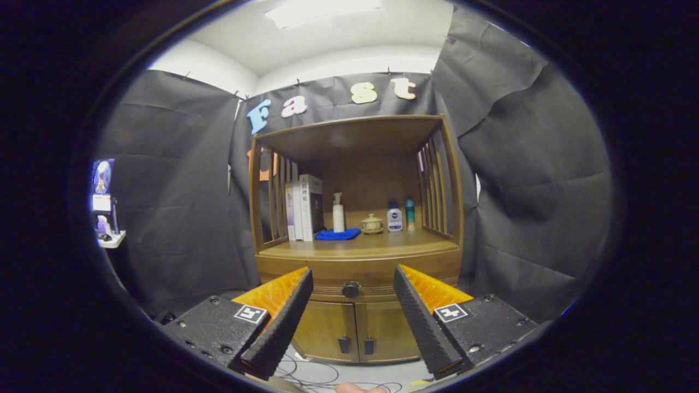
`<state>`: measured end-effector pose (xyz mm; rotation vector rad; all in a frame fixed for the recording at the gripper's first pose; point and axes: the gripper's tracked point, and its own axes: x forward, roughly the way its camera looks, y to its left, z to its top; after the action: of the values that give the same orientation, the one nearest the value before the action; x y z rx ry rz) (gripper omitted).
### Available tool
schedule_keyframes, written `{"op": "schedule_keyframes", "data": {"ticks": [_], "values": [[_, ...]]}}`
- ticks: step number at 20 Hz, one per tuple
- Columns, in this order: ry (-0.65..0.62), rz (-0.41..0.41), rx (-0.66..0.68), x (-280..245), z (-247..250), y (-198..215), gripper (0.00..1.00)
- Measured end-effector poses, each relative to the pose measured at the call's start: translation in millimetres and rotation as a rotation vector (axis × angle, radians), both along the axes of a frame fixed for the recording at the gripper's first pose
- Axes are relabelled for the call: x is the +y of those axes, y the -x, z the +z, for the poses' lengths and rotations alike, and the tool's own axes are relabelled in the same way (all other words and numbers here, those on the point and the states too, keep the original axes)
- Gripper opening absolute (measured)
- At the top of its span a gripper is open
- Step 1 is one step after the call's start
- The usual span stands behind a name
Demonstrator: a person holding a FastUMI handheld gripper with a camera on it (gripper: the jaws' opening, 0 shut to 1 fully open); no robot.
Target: Pull open the drawer, take out the items inside it, and place them on the countertop above the cabinet.
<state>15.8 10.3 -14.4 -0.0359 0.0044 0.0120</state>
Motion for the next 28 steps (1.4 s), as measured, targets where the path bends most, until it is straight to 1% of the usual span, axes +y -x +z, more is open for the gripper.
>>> {"op": "schedule_keyframes", "data": {"ticks": [6,10,15,21,28], "values": [[-0.012,-0.011,0.028,1.7,-12.2,-27.0,0.97],[0.0,-0.012,0.041,6.5,-25.5,-54.3,0.96],[0.012,-0.002,0.089,12.7,-55.6,-97.7,0.96],[0.01,-0.035,0.168,1.5,-94.5,-160.1,0.96],[-0.001,-0.065,0.244,-5.0,-134.9,-217.2,0.84]]}}
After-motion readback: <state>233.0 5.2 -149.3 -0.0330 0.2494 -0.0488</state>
